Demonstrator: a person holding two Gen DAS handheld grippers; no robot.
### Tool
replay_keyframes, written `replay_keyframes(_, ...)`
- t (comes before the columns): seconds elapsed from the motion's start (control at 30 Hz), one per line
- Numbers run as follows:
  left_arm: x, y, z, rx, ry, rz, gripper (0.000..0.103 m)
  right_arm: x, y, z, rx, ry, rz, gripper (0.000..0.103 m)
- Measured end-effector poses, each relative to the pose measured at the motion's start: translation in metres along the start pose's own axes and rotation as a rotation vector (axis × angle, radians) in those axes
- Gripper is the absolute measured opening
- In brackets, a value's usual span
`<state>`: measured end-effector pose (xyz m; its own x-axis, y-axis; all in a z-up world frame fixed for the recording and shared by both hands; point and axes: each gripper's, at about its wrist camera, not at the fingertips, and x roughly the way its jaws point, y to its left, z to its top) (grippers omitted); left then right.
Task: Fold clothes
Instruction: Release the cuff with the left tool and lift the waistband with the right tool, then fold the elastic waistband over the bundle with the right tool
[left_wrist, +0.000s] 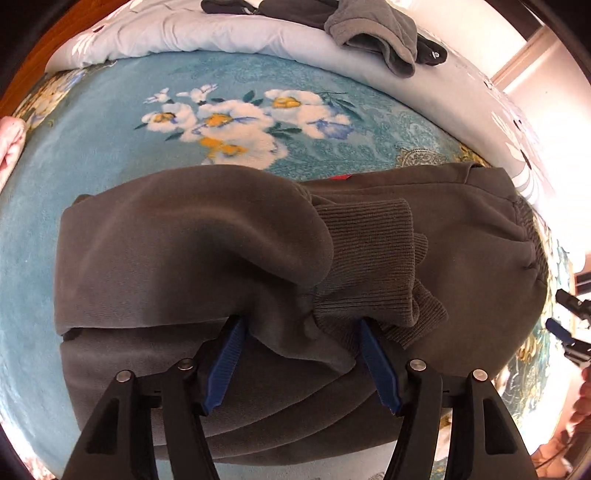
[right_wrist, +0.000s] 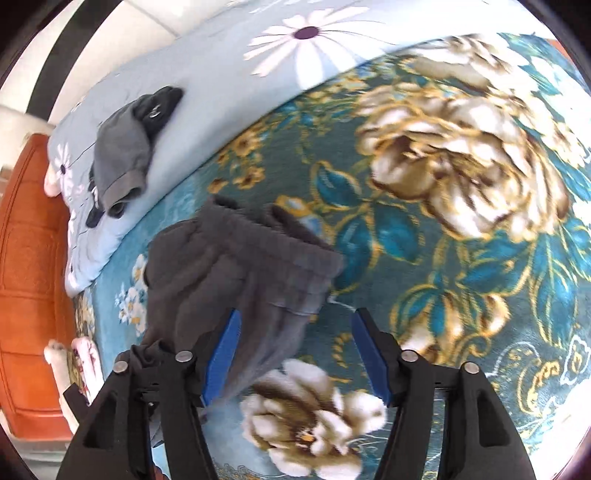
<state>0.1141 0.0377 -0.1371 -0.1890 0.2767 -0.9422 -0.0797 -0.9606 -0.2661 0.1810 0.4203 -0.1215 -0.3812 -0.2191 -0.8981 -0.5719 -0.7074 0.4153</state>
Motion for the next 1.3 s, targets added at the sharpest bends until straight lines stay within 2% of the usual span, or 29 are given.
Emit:
replay_keyframes(0.1, -0.012, 0.013, 0.0, -0.081, 0.004, -0.087, 0.068, 0.008, -0.017, -0.003, 0.067, -0.016, 0.079, 0.069)
replay_keyframes(0.23, -0.031, 0.051, -0.016, -0.206, -0.051, -0.131, 0.068, 0.034, -0.009, -0.001, 0.092, 0.006, 0.213, 0.069)
replay_keyframes(0.3, -0.041, 0.07, -0.024, -0.269, -0.079, -0.154, 0.068, 0.045, -0.002, 0.002, 0.068, 0.004, 0.196, 0.069)
replay_keyframes(0.4, -0.055, 0.098, -0.036, -0.362, -0.12, -0.187, 0.068, 0.053, -0.001, 0.006, 0.096, -0.021, 0.162, 0.069)
replay_keyframes(0.53, -0.074, 0.135, -0.052, -0.485, -0.174, -0.229, 0.068, 0.065, -0.004, 0.008, 0.187, -0.032, 0.233, 0.069)
replay_keyframes(0.63, -0.071, 0.145, -0.062, -0.52, -0.177, -0.246, 0.068, 0.068, -0.003, 0.006, 0.28, -0.029, 0.306, 0.069)
replay_keyframes(0.7, -0.072, 0.15, -0.069, -0.524, -0.172, -0.255, 0.068, 0.069, -0.002, 0.005, 0.338, -0.028, 0.357, 0.065)
replay_keyframes(0.73, -0.072, 0.152, -0.072, -0.522, -0.17, -0.257, 0.068, 0.067, 0.001, 0.005, 0.356, -0.033, 0.367, 0.057)
replay_keyframes(0.77, -0.072, 0.152, -0.074, -0.519, -0.172, -0.258, 0.068, 0.063, 0.004, 0.005, 0.358, -0.044, 0.362, 0.042)
replay_keyframes(0.8, -0.072, 0.156, -0.075, -0.518, -0.176, -0.261, 0.068, 0.057, 0.01, 0.005, 0.343, -0.056, 0.358, 0.038)
replay_keyframes(0.87, -0.074, 0.159, -0.081, -0.52, -0.188, -0.266, 0.068, 0.042, 0.026, 0.004, 0.285, -0.079, 0.351, 0.032)
replay_keyframes(1.07, -0.072, 0.183, -0.107, -0.593, -0.199, -0.294, 0.068, -0.01, 0.127, -0.011, -0.084, -0.143, 0.333, 0.028)
replay_keyframes(1.17, -0.072, 0.196, -0.12, -0.631, -0.206, -0.31, 0.068, -0.034, 0.196, -0.042, -0.33, -0.163, 0.338, 0.028)
replay_keyframes(1.23, -0.077, 0.206, -0.127, -0.672, -0.238, -0.336, 0.068, -0.044, 0.241, -0.075, -0.505, -0.171, 0.344, 0.028)
replay_keyframes(1.3, -0.081, 0.213, -0.132, -0.688, -0.259, -0.331, 0.068, -0.047, 0.282, -0.114, -0.68, -0.175, 0.333, 0.028)
